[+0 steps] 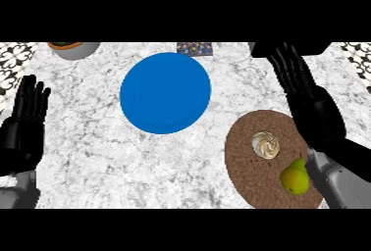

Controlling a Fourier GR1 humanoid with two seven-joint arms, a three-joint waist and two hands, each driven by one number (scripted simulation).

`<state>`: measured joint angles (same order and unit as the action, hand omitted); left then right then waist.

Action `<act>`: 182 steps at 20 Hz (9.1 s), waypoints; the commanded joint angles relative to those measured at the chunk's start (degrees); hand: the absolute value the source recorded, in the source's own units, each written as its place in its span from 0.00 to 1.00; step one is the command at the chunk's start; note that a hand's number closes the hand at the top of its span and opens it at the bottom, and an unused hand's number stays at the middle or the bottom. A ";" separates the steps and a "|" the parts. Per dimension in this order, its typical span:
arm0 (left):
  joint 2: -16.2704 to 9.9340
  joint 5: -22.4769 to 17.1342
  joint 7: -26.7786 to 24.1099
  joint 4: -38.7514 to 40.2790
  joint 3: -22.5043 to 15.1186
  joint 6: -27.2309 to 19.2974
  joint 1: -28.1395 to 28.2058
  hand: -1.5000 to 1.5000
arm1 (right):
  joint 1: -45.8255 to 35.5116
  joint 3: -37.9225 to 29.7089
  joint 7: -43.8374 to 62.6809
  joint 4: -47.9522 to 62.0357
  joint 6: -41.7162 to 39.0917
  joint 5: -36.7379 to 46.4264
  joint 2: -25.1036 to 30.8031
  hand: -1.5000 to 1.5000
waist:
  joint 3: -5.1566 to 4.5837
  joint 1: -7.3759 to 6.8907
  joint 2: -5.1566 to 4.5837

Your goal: Pick the cupcake from the placemat and place it in the plate

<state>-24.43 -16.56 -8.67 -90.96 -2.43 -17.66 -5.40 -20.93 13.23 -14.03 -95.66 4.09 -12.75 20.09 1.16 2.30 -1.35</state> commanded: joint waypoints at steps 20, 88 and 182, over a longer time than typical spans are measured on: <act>2.23 3.71 -0.39 15.50 -4.83 12.27 1.17 0.50 | 21.94 6.58 -4.44 9.82 29.21 24.10 -8.91 0.00 | -1.18 -1.83 1.41; 9.71 13.99 1.42 15.03 6.56 20.01 3.66 0.50 | 21.91 1.76 52.70 15.05 9.43 73.25 -16.31 1.00 | -1.31 0.20 2.19; 10.93 16.04 0.27 16.04 7.18 21.60 1.96 0.50 | 17.20 21.53 79.24 16.72 77.65 88.37 -19.48 0.00 | -1.15 -2.30 1.34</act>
<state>-13.07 -1.14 -6.82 -76.81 3.95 3.44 -3.58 -7.94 32.69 66.57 -79.73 74.84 77.90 0.22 0.01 -0.17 0.12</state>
